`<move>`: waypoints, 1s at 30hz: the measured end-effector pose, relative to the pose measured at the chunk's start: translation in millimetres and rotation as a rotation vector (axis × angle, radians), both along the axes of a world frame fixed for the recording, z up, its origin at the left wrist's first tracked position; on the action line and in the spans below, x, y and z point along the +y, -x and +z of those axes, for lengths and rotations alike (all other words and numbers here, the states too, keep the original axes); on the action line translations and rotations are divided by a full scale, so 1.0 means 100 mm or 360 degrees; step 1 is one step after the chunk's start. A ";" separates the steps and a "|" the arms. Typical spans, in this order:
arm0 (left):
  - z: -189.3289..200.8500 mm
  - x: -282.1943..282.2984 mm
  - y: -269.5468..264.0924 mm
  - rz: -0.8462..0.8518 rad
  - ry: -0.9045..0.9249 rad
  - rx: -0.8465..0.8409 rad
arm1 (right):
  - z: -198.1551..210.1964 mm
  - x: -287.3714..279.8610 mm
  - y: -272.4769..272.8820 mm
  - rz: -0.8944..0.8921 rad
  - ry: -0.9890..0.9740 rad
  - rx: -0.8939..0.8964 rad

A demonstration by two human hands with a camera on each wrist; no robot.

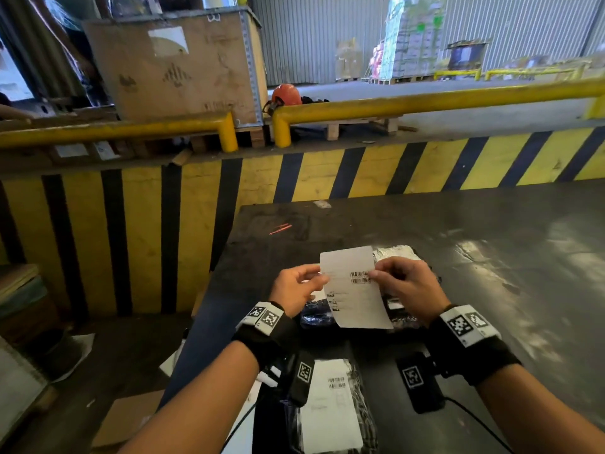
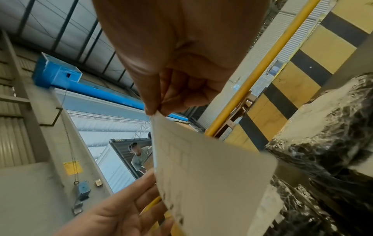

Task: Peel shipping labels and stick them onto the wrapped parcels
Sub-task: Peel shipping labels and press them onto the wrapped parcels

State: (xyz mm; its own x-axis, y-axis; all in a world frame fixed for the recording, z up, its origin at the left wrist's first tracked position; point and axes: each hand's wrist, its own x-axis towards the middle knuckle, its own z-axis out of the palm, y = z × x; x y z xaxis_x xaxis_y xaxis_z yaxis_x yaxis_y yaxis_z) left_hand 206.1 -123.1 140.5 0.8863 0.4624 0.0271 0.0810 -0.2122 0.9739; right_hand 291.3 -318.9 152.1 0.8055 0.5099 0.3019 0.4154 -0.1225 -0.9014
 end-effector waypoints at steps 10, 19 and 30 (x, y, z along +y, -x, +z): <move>-0.12 0.50 -0.47 0.0000 0.0194 -0.0155 | -0.13 0.56 -0.46 -0.0237 0.0028 0.0108; -0.28 0.81 -0.87 0.0076 0.0088 -0.0091 | -0.37 1.01 -0.81 -0.0514 0.0315 0.0007; -0.44 1.07 -1.33 0.0146 -0.0141 0.0212 | -0.45 1.30 -1.23 -0.0476 0.0782 -0.0061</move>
State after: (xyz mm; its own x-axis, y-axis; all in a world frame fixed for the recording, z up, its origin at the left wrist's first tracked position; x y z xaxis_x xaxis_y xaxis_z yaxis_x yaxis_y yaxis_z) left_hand 339.0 -15.7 96.5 0.8391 0.5423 -0.0431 0.2306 -0.2828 0.9310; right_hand 414.5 -188.6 106.8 0.9295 0.3492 0.1188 0.3292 -0.6403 -0.6940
